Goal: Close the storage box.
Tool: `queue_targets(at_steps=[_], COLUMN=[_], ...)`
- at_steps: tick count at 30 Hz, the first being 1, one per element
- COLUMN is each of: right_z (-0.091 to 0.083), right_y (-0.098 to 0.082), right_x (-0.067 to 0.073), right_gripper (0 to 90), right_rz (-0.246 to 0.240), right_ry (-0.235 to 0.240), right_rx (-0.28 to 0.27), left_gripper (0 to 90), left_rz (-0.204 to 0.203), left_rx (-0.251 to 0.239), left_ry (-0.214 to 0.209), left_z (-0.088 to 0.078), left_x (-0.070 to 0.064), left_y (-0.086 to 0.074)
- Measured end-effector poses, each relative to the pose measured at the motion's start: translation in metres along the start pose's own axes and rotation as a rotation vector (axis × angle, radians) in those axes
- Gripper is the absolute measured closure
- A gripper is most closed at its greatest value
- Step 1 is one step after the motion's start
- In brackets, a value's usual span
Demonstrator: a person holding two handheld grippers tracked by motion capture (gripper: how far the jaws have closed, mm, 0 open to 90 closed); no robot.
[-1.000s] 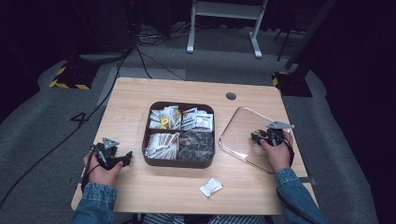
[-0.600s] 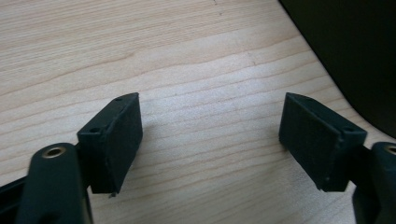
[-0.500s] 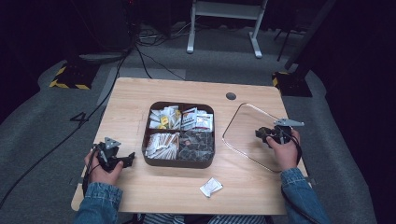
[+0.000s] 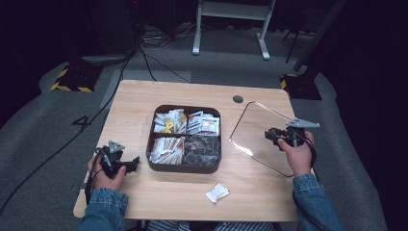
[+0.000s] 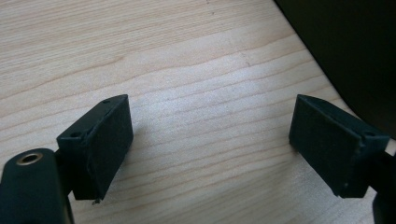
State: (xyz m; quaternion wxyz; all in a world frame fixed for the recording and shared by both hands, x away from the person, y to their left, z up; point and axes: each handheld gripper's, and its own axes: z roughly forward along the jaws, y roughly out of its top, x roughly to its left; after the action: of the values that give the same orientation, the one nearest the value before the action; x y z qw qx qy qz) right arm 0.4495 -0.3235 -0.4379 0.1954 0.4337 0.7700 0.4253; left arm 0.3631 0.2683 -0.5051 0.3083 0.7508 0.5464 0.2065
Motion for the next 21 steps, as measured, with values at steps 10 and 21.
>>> queue_targets(at_steps=[10, 21], right_z=[-0.006, 0.0], right_y=[0.019, 0.049], right_x=[0.017, 0.05], right_gripper=[59.3, 59.3], right_rz=[-0.031, -0.083], right_ry=[0.059, 0.148], right_rx=[-0.005, -0.025], left_gripper=[13.9, 13.9], left_rz=[0.002, 0.0], left_rx=[0.0, -0.001], left_ry=[0.002, 0.001], left_z=[0.0, 0.0], left_x=[0.0, 0.0], left_y=[0.0, 0.0])
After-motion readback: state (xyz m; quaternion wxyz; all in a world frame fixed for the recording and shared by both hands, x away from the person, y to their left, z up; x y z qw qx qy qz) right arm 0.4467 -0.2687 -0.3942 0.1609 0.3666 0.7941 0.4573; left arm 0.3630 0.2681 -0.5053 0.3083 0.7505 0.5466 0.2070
